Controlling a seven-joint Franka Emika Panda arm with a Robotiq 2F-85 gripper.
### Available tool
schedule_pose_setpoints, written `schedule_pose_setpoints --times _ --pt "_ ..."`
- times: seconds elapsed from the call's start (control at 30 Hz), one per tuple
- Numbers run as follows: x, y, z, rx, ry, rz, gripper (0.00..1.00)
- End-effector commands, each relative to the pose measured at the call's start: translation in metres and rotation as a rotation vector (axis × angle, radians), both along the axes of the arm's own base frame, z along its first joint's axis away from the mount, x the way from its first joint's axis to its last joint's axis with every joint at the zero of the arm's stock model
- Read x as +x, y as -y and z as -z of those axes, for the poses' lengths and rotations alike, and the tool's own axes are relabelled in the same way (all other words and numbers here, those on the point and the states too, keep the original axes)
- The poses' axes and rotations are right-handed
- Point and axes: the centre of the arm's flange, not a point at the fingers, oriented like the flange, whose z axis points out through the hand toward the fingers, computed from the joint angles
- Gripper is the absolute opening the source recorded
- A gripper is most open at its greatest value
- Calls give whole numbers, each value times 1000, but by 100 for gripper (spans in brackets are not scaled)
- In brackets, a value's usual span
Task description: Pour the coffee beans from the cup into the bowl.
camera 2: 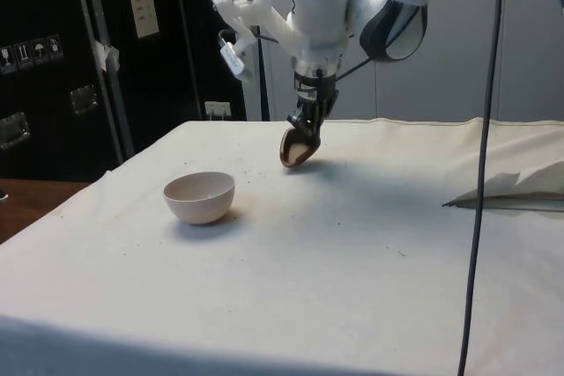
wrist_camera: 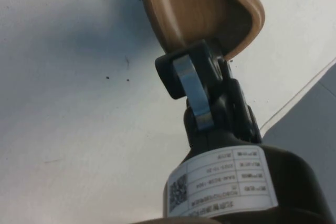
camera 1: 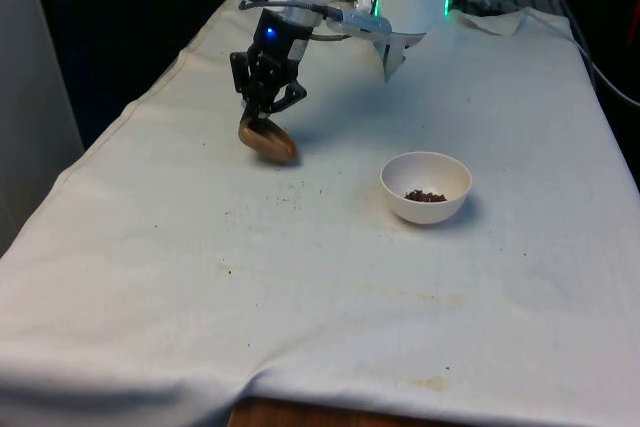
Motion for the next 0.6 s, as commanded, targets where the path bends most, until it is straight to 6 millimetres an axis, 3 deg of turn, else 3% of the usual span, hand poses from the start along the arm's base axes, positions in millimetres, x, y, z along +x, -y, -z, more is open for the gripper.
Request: schedule_pose_setpoints --times 0.0,0.57 --pt "-4 -2 5 30 3 4 0" --pt "-8 -6 12 103 40 68 0"
